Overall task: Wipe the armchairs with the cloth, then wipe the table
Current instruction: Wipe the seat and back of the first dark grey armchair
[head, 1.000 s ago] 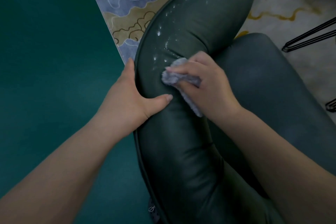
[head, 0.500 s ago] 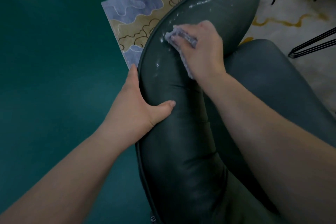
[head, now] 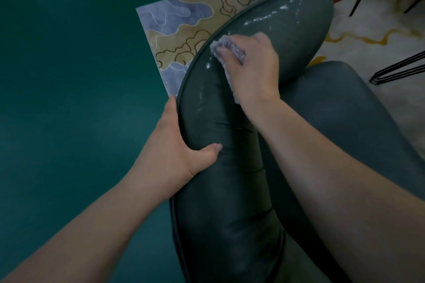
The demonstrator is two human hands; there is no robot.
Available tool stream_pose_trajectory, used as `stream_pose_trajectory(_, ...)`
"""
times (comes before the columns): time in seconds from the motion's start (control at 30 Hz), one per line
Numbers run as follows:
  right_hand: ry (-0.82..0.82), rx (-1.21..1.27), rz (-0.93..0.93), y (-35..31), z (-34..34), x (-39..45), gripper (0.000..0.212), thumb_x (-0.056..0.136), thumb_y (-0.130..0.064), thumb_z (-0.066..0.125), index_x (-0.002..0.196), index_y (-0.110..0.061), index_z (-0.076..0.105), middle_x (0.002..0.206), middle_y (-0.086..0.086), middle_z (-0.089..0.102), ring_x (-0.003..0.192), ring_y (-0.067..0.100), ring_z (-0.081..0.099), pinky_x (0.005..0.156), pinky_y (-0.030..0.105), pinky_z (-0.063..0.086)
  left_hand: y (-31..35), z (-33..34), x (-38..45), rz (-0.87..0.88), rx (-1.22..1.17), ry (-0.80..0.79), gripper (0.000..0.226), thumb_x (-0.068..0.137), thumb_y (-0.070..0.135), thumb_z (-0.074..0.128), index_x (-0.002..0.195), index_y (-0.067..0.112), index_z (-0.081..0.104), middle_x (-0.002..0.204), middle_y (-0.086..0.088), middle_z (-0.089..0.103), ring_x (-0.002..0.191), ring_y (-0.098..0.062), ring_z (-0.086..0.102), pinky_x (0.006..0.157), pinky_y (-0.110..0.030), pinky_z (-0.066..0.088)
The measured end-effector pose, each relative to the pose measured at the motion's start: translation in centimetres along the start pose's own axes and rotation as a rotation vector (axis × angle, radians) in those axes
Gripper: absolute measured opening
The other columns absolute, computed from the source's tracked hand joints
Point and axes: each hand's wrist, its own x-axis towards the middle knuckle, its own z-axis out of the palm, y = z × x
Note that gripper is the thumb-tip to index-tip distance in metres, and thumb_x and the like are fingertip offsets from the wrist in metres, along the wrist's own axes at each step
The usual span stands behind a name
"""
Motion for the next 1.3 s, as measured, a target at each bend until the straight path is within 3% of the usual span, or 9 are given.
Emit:
stream_pose_trajectory(0.1, -0.085, 0.096, -0.088, -0.2, -1.0, -5.1, 0.007, 0.089, -0.032, 0.063, 0.089, -0.028, 0.068, 0.083, -0.004, 0.059, 0.075, 0.003, 0.056, 0.071, 0.01, 0.037, 0.3, 0.0, -0.3, -0.001, 0.03, 0.0, 0.081, 0.06, 0.038, 0.078, 0.123, 0.051, 0.028, 0.082, 0.062, 0.038, 0.08, 0.04, 0.037, 0.064, 0.011, 0.026)
stream_pose_trajectory(0.2, -0.146, 0.162, -0.158, -0.5, -1.7, -8.5, 0.027, 0.083, -0.032, 0.069, 0.109, -0.023, 0.071, 0.086, -0.005, 0.055, 0.079, 0.001, 0.053, 0.074, 0.004, 0.037, 0.9, -0.2, -0.2, 0.015, 0.043, 0.005, 0.068, 0.062, 0.031, 0.079, 0.099, 0.06, 0.029, 0.084, 0.064, 0.036, 0.081, 0.038, 0.038, 0.065, 0.01, 0.028)
stream_pose_trajectory(0.27, -0.185, 0.154, -0.189, -1.1, -1.6, -6.5, 0.027, 0.082, -0.032, 0.071, 0.107, -0.02, 0.072, 0.086, -0.001, 0.053, 0.076, 0.005, 0.053, 0.071, 0.008, 0.039, 0.5, -0.1, 0.0, 0.016, 0.018, 0.006, 0.072, 0.06, 0.034, 0.079, 0.111, 0.055, 0.032, 0.083, 0.048, 0.05, 0.079, 0.038, 0.039, 0.064, 0.01, 0.028)
stream_pose_trajectory(0.4, -0.086, -0.093, -0.128, -1.9, -0.1, 1.2, 0.022, 0.089, -0.039, 0.062, 0.104, -0.025, 0.07, 0.097, 0.001, 0.053, 0.082, 0.012, 0.056, 0.075, 0.016, 0.041, 0.2, -0.3, 0.2, -0.005, 0.015, -0.04, 0.117, 0.056, 0.049, 0.076, 0.151, 0.028, 0.011, 0.101, 0.04, 0.034, 0.078, 0.041, 0.034, 0.065, 0.011, 0.026)
stream_pose_trajectory(0.53, -0.198, -0.054, -0.012, -2.0, 0.1, -0.2, 0.023, 0.09, -0.044, 0.058, 0.095, -0.025, 0.07, 0.082, 0.001, 0.065, 0.07, 0.011, 0.065, 0.071, 0.031, 0.056, -0.3, -0.9, 0.1, 0.006, 0.001, -0.064, 0.117, 0.053, 0.052, 0.078, 0.15, 0.032, 0.014, 0.102, 0.044, 0.034, 0.082, 0.041, 0.034, 0.067, 0.012, 0.025)
stream_pose_trajectory(0.67, -0.21, 0.077, -0.182, -2.5, -1.2, -7.8, 0.017, 0.084, -0.042, 0.064, 0.092, -0.029, 0.071, 0.077, -0.001, 0.056, 0.069, 0.008, 0.056, 0.066, 0.019, 0.044, -0.1, -1.3, 0.9, 0.013, 0.005, -0.09, 0.107, 0.054, 0.049, 0.08, 0.145, 0.036, 0.025, 0.108, 0.036, 0.047, 0.089, 0.023, 0.044, 0.068, 0.01, 0.027)
stream_pose_trajectory(0.87, -0.008, -0.018, -0.048, -2.4, 0.1, -0.8, 0.016, 0.088, -0.036, 0.064, 0.093, -0.022, 0.07, 0.093, 0.006, 0.06, 0.083, 0.016, 0.06, 0.082, 0.028, 0.048, 0.1, -2.1, 1.4, 0.046, -0.044, -0.132, 0.066, 0.056, 0.046, 0.078, 0.097, 0.063, 0.03, 0.088, 0.062, 0.04, 0.085, 0.036, 0.041, 0.065, 0.01, 0.029)
stream_pose_trajectory(1.07, -0.049, 0.064, 0.13, -2.8, 0.2, -2.9, 0.019, 0.087, -0.04, 0.062, 0.075, -0.026, 0.066, 0.058, -0.011, 0.059, 0.056, -0.001, 0.058, 0.058, 0.021, 0.048, 0.5, -3.4, 4.4, 0.135, -0.014, -0.214, 0.066, 0.06, 0.036, 0.08, 0.101, 0.06, 0.034, 0.096, 0.031, 0.051, 0.083, 0.028, 0.047, 0.062, 0.006, 0.033)
stream_pose_trajectory(1.3, -0.029, -0.194, 0.017, -3.7, 1.1, 1.2, 0.016, 0.089, -0.033, 0.063, 0.095, -0.021, 0.071, 0.091, 0.005, 0.053, 0.086, 0.02, 0.054, 0.074, 0.027, 0.04, 0.6, -4.6, 7.4, 0.193, 0.0, -0.393, 0.08, 0.059, 0.04, 0.08, 0.125, 0.047, 0.036, 0.107, 0.024, 0.061, 0.093, 0.012, 0.057, 0.071, -0.002, 0.042)
